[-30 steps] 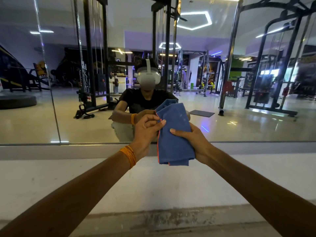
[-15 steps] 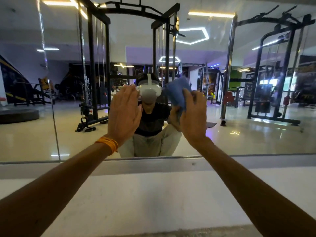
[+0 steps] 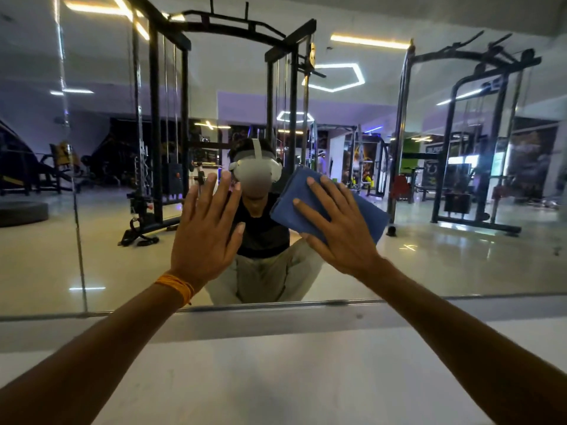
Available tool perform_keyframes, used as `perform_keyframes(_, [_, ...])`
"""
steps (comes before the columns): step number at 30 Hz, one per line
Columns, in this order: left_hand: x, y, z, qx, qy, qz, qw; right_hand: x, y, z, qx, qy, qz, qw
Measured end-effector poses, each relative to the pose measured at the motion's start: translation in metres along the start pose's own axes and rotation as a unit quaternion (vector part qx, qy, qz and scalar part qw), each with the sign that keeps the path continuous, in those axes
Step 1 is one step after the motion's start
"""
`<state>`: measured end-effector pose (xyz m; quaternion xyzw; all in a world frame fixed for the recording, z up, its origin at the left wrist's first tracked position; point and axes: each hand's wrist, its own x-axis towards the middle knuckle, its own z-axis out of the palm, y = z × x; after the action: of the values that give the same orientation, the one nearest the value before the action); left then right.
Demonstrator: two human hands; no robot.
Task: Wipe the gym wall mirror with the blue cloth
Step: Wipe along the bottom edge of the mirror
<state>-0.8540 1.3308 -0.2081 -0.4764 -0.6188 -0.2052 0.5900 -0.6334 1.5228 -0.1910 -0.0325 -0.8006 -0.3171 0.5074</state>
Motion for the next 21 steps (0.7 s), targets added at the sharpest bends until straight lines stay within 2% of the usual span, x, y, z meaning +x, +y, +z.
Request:
perform_keyframes(2, [-0.001, -0.001, 0.002, 0.002, 0.003, 0.005, 1.000, -0.026, -0.030, 0.010, 0.004, -0.018, -0.003, 1.000])
perform_keyframes(4, [-0.001, -0.002, 0.003, 0.003, 0.003, 0.011, 1.000, -0.061, -0.054, 0.023, -0.023, -0.057, -0.070, 0.996])
perform_keyframes(6, [-0.001, -0.002, 0.004, 0.004, 0.005, 0.015, 1.000, -0.068, -0.039, 0.020, -0.052, -0.075, -0.146, 0.985])
perform_keyframes(7, [-0.001, -0.001, 0.004, 0.005, 0.004, 0.014, 1.000, -0.058, -0.023, 0.016, -0.059, -0.062, -0.156, 0.984])
perform_keyframes(9, [-0.001, -0.001, 0.005, 0.004, 0.001, 0.010, 1.000, -0.028, 0.011, 0.002, -0.062, -0.017, -0.098, 0.993])
perform_keyframes(11, [-0.002, 0.000, 0.005, 0.002, -0.001, 0.008, 1.000, -0.005, 0.026, -0.003, -0.042, 0.032, 0.043, 0.998])
perform_keyframes(13, [-0.002, 0.000, 0.004, 0.001, -0.002, 0.004, 1.000, -0.007, 0.003, 0.010, -0.021, 0.074, 0.169, 0.983])
perform_keyframes(14, [-0.002, 0.000, 0.004, 0.000, -0.003, 0.002, 1.000, -0.019, -0.016, 0.018, -0.013, 0.068, 0.173, 0.983])
perform_keyframes(16, [-0.002, 0.000, 0.003, -0.006, -0.005, 0.003, 1.000, -0.051, -0.038, 0.026, -0.017, 0.008, 0.059, 0.998])
perform_keyframes(18, [-0.003, -0.001, 0.003, -0.005, -0.006, 0.003, 1.000, -0.064, -0.019, 0.014, -0.047, -0.046, -0.084, 0.994])
perform_keyframes(19, [-0.004, 0.000, 0.004, -0.005, -0.005, 0.002, 1.000, -0.056, 0.000, 0.007, -0.059, -0.044, -0.118, 0.990])
perform_keyframes(20, [-0.004, 0.001, 0.004, -0.007, -0.004, 0.001, 1.000, -0.043, 0.016, -0.002, -0.058, -0.029, -0.107, 0.992])
perform_keyframes(21, [-0.004, 0.002, 0.003, -0.010, -0.003, 0.001, 1.000, -0.026, 0.031, -0.011, -0.051, 0.002, -0.057, 0.997])
